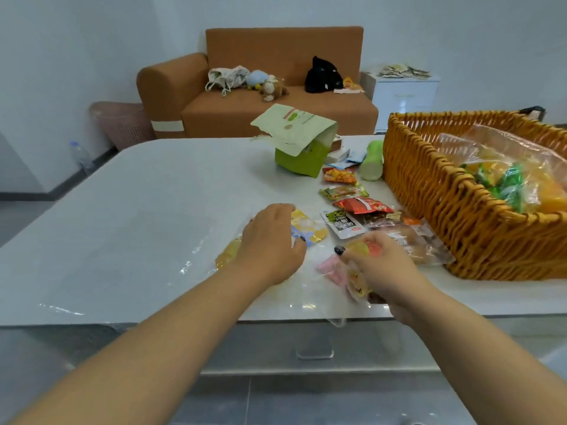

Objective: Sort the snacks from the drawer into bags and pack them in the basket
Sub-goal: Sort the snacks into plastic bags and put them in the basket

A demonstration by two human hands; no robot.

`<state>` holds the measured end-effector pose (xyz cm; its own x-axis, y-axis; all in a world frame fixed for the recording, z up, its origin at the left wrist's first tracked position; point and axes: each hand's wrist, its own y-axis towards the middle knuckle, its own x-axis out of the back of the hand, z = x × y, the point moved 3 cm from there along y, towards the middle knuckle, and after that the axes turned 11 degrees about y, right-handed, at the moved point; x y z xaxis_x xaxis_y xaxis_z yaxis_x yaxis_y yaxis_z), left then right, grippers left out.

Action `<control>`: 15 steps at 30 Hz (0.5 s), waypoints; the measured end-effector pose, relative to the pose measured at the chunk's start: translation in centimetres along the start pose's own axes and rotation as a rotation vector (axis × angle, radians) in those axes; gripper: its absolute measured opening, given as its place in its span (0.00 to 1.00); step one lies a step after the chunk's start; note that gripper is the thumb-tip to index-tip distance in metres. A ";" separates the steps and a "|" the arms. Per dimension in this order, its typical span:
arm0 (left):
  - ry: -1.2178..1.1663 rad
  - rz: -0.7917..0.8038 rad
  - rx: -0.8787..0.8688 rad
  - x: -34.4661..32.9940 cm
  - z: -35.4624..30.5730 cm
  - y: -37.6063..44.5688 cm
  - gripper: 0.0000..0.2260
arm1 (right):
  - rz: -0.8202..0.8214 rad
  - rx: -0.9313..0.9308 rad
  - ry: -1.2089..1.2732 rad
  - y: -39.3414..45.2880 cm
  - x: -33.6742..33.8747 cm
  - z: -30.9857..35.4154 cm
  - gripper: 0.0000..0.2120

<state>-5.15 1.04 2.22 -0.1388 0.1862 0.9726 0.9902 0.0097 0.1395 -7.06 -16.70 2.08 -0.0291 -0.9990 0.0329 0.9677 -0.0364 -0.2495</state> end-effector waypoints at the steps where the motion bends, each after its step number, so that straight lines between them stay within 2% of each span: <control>1: 0.048 0.029 0.087 -0.6 0.2 -1.8 0.29 | -0.022 0.016 0.003 -0.1 0.5 0.3 0.14; 4: 0.044 0.170 0.296 -2.2 0.8 -6.6 0.37 | -0.042 0.034 -0.002 -2.2 1.5 0.7 0.14; 7: -0.029 0.167 0.296 -2.6 -0.2 -10.9 0.42 | 0.046 0.015 -0.072 -5.2 2.2 -0.3 0.12; 11: 0.106 0.148 0.064 -2.5 -1.5 -13.7 0.46 | 0.027 0.014 -0.398 -5.9 4.1 -1.4 0.13; 14: 0.084 -0.133 -0.256 -1.6 -1.1 -13.0 0.45 | 0.027 0.059 -0.589 -4.4 4.5 -1.2 0.15; 15: 0.058 -0.219 -0.313 -1.8 -0.5 -12.6 0.43 | 0.051 0.082 -0.625 -3.8 4.3 -1.3 0.15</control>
<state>-17.39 0.06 -1.20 -0.3562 0.1566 0.9212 0.8853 -0.2589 0.3863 -11.23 -20.85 1.94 0.1452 -0.7956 0.5881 0.9808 0.0378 -0.1911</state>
